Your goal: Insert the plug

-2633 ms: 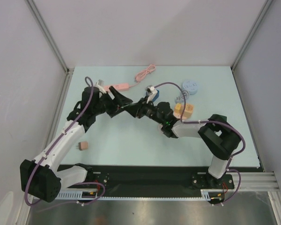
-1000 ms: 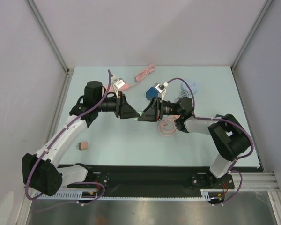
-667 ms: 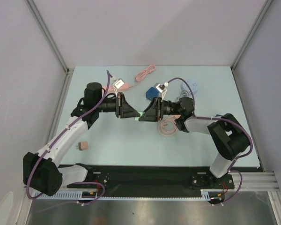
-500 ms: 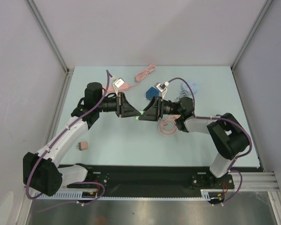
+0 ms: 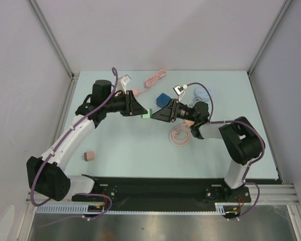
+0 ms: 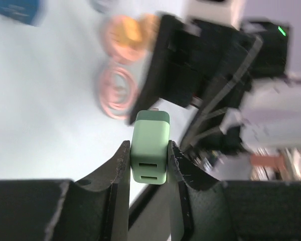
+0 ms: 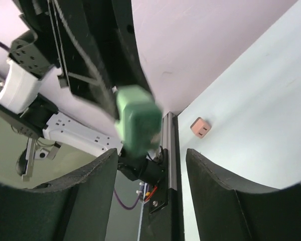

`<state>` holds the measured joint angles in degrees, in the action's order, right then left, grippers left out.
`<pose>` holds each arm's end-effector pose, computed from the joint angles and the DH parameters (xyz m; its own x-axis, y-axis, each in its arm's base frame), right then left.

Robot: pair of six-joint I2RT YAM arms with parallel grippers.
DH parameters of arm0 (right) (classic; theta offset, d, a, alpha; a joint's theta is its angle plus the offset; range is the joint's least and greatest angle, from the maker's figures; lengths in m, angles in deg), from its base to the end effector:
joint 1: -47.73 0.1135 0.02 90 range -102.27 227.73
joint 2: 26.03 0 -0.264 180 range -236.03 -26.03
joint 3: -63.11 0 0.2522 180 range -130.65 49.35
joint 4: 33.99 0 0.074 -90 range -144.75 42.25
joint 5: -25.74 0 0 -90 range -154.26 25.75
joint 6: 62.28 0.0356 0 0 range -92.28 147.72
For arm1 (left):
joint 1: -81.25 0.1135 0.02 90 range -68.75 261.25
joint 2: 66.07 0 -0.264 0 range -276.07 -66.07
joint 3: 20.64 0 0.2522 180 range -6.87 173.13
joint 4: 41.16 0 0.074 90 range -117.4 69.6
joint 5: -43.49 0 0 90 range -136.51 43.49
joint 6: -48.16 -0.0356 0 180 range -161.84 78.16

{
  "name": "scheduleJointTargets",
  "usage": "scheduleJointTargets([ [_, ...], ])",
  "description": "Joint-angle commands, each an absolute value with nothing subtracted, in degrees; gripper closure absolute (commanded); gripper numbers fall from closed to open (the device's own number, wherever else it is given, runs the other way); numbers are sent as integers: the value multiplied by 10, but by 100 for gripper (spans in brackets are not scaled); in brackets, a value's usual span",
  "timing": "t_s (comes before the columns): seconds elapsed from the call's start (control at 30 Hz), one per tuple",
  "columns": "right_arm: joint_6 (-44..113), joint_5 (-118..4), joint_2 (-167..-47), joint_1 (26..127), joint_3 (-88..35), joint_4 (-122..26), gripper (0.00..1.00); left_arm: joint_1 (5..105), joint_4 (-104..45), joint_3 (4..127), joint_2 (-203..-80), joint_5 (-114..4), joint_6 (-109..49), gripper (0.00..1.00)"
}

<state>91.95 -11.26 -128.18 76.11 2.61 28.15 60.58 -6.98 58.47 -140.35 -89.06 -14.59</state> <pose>0.2974 0.1930 0.2374 -0.7164 0.2289 -0.6590 -0.6879 -0.0742 0.7220 0.2602 -0.1239 0.3397 -0.7793 -0.0665 -0.6231 0.5115 0.5070 -0.6938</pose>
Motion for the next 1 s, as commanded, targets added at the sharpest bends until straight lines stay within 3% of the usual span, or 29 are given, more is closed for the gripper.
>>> scheduleJointTargets([
  [0.0,903,-135,-1287,746,10,290,38,635,-1,658,-1404,-721,-146,100],
  [0.17,872,-146,-1263,733,21,246,40,644,47,735,-1436,-491,-183,100],
  [0.37,723,-169,-1172,732,36,62,41,646,51,839,-1535,-443,-580,99],
  [0.4,687,-185,-1158,734,32,-43,41,652,55,861,-1549,-439,-617,100],
  [0.53,512,-283,-1088,750,0,-251,40,716,87,939,-1632,-499,-660,100],
  [0.67,538,-358,-1058,743,5,-302,44,734,43,935,-1688,-502,-759,100],
  [0.8,560,-359,-1085,742,-7,-308,45,754,17,931,-1749,-559,-837,100],
  [0.97,534,-421,-1140,753,-57,-349,44,793,3,1024,-1830,-599,-697,100],
])
